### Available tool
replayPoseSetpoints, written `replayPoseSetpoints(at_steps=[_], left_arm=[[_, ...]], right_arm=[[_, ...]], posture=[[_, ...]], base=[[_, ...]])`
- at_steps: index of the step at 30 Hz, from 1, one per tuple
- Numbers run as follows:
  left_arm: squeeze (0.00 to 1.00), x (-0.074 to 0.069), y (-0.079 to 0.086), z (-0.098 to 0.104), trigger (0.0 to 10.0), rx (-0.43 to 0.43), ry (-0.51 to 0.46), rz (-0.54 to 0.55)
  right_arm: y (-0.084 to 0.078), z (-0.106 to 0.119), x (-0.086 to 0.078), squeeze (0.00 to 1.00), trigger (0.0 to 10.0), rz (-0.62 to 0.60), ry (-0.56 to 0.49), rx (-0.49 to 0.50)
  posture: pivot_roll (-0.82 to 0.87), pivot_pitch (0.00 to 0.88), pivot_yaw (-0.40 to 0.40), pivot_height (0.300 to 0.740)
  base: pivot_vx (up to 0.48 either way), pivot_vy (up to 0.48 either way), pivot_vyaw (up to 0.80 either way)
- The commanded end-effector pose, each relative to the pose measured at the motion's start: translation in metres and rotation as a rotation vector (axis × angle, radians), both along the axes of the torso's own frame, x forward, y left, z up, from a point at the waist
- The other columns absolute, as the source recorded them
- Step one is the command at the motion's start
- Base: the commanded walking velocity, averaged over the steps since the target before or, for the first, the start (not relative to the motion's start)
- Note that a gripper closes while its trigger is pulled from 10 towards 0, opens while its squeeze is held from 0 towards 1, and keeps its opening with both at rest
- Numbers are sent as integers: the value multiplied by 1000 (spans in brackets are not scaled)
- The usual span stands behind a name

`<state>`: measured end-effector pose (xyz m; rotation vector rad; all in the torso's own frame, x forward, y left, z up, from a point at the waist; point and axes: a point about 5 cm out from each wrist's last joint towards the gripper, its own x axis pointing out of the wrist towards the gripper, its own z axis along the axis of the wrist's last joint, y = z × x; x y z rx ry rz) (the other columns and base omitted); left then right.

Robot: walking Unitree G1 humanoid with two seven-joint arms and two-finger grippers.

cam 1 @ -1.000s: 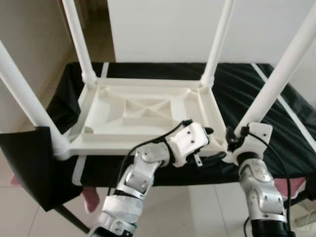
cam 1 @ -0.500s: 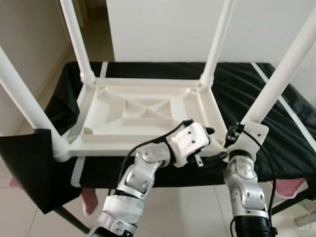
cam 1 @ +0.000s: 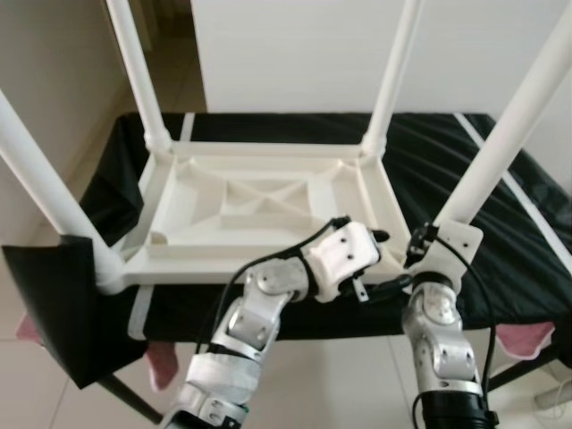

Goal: Building children table

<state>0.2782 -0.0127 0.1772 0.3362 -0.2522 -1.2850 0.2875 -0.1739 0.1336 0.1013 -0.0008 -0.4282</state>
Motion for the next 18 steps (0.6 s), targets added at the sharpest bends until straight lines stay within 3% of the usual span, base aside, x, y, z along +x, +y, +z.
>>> replayPoseSetpoints(at_steps=[1,2,3,4,5,15,16,18], left_arm=[[0,6,0,2,10000,-36,-28,120],[0,6,0,2,10000,-36,-28,120],[0,6,1,2,10000,-36,-33,127],[0,6,1,2,10000,-36,-33,127],[0,6,1,1,10000,-37,-38,137],[0,7,5,3,10000,-62,-86,191],[0,6,7,2,10000,-64,-90,192],[0,6,7,1,10000,-63,-88,191]], right_arm=[[3,-20,-5,0,10000,-4,92,15],[3,-20,-5,0,10000,-4,92,15],[2,-19,-5,471,10000,2,81,20],[2,-19,-5,471,10000,2,81,20],[3,-18,-5,1000,10000,19,66,28],[2,-10,-7,1000,10000,81,-2,13],[-2,-6,-9,941,10000,109,-38,-6],[-4,-5,-10,941,10000,124,-49,-11]], posture=[[-78,0,-7,740],[-78,0,-7,740],[-78,0,-7,740],[-78,0,-7,740],[-75,0,-9,740],[-67,0,-16,740],[-67,0,-16,740],[-67,0,-16,740]], base=[[0,0,0],[0,0,0],[0,0,0],[0,0,0],[0,0,0],[0,0,0],[0,0,0],[0,0,0]])
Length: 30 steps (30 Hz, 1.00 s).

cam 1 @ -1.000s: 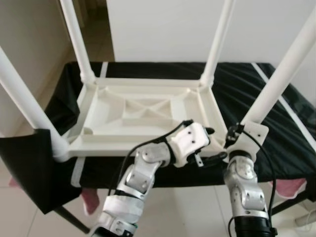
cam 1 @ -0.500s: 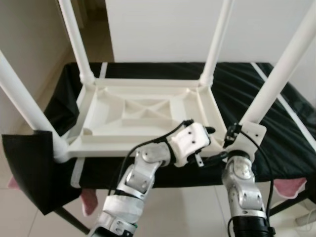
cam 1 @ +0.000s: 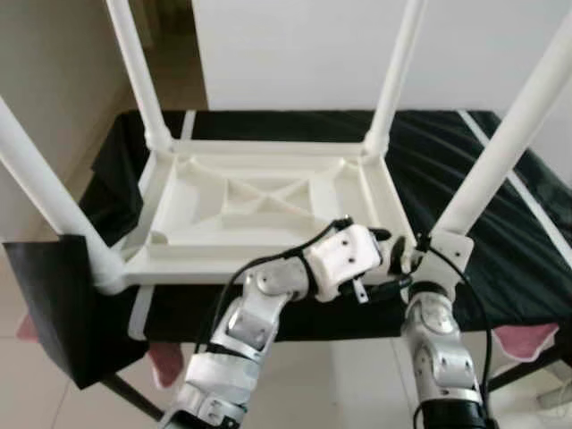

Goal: Building children table

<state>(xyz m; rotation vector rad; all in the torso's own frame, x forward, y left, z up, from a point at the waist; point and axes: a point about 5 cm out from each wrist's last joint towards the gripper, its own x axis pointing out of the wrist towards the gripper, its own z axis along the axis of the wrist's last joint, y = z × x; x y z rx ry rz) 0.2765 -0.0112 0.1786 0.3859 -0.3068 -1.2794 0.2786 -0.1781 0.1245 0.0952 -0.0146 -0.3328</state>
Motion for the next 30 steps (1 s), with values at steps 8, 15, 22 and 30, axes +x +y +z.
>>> replayPoseSetpoints(at_steps=[8,15,22,30], left_arm=[[0,6,10,-6,10000,-55,-9,194],[0,5,15,-10,10000,-43,8,174],[0,10,22,-11,10000,-46,129,128],[0,-5,24,-14,10000,-44,177,-1]], right_arm=[[-12,2,-12,0,10000,135,-72,-65],[-18,6,-13,0,10000,187,-103,-95],[-26,7,-12,0,10000,299,-128,-126],[-30,8,2,0,10000,475,-110,-168]], posture=[[-69,0,-12,740],[-70,2,-12,740],[-63,26,-20,740],[-60,29,-23,740]], base=[[0,0,0],[0,0,0],[0,0,0],[0,0,0]])
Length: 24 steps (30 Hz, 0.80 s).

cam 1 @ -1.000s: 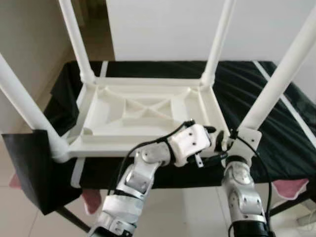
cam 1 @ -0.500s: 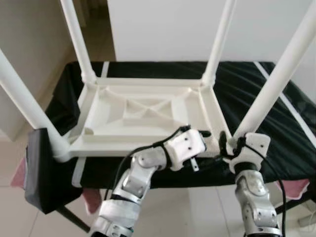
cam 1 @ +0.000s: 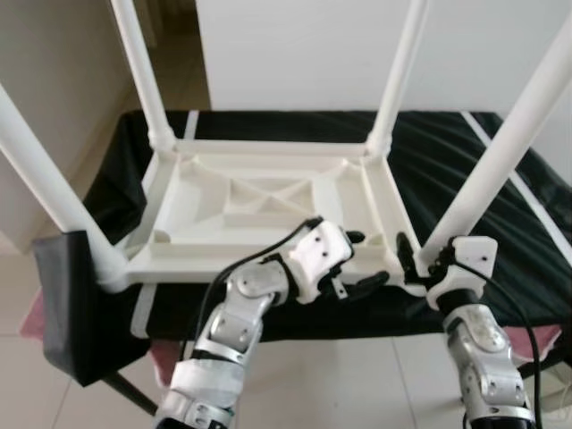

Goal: Building children table

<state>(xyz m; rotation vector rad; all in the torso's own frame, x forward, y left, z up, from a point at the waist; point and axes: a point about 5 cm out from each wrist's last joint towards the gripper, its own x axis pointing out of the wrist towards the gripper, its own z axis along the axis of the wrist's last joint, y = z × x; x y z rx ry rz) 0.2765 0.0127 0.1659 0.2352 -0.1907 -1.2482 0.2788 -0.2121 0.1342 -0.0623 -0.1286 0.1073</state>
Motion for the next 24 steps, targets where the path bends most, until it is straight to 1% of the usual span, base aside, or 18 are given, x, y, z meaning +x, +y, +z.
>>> replayPoseSetpoints(at_steps=[1,2,4,5,6,7,10,11,13,14,15,24], left_arm=[[0,-5,0,-1,10000,8,9,-46],[0,-6,-1,-2,10000,10,19,-60],[0,-6,-1,-2,10000,10,19,-60],[0,-6,-2,-2,10000,14,22,-72],[0,-6,-3,-1,10000,14,28,-81],[0,-6,-3,-1,10000,14,28,-81],[0,-6,-4,0,10000,14,31,-88],[0,-7,-3,0,10000,16,28,-88],[0,-7,-3,0,10000,17,27,-88],[0,-7,-2,0,10000,18,29,-84],[0,-7,-1,0,10000,19,29,-81],[0,-5,2,3,10000,24,22,-67]], right_arm=[[4,-2,2,0,10000,42,4,9],[5,-2,4,0,10000,67,10,4],[5,-2,4,0,10000,67,10,4],[6,-2,6,0,10000,87,14,0],[8,-3,9,0,10000,132,26,-11],[8,-3,9,0,10000,132,26,-11],[13,-5,13,0,10000,228,52,-45],[13,-6,14,0,4627,237,61,-41],[13,-7,15,0,4627,241,66,-37],[13,-7,15,0,2157,253,65,-37],[13,-9,14,0,0,260,77,-30],[11,-18,9,0,0,274,104,-22]], posture=[[-60,29,-23,740],[-61,27,-24,740],[-61,27,-24,740],[-60,27,-24,740],[-55,23,-28,740],[-55,23,-28,740],[-48,15,-33,740],[-41,13,-36,740],[-41,13,-36,740],[-40,13,-37,740],[-38,10,-37,740],[-45,9,-28,740]], base=[[0,0,0],[0,0,0],[0,0,0],[0,0,0],[0,0,0],[0,0,0],[0,0,0],[0,0,0],[0,0,0],[0,0,0],[0,0,0],[0,0,0]])
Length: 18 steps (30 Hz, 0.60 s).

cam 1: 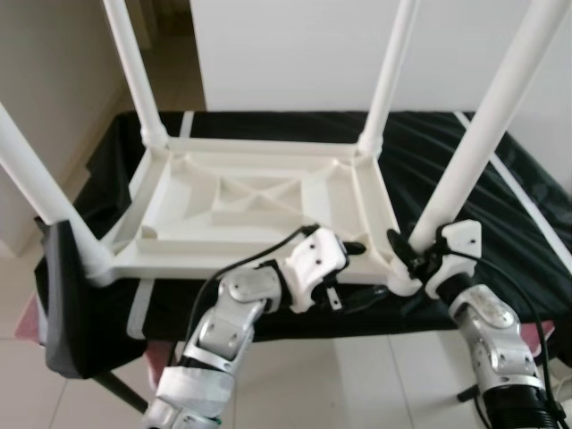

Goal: Building children table

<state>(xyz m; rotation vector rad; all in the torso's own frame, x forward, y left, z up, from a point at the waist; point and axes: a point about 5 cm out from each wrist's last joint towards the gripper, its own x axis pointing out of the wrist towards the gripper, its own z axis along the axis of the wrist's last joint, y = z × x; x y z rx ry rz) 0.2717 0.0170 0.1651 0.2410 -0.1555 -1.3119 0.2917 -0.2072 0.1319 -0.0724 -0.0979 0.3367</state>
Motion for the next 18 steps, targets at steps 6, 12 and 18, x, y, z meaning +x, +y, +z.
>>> replayPoseSetpoints(at_steps=[6,12,18], left_arm=[[0,0,-4,4,10000,-4,-9,-21],[0,-3,-7,2,10000,2,-5,-31],[0,-4,-7,1,10000,0,3,-15]], right_arm=[[10,-19,-6,0,10000,34,91,4],[12,-22,-6,0,10000,-80,127,26],[23,-21,-8,0,10000,-140,136,66]], posture=[[-65,16,-12,740],[-80,30,-4,740],[-64,42,-7,740]], base=[[0,0,0],[0,0,0],[0,0,0]])
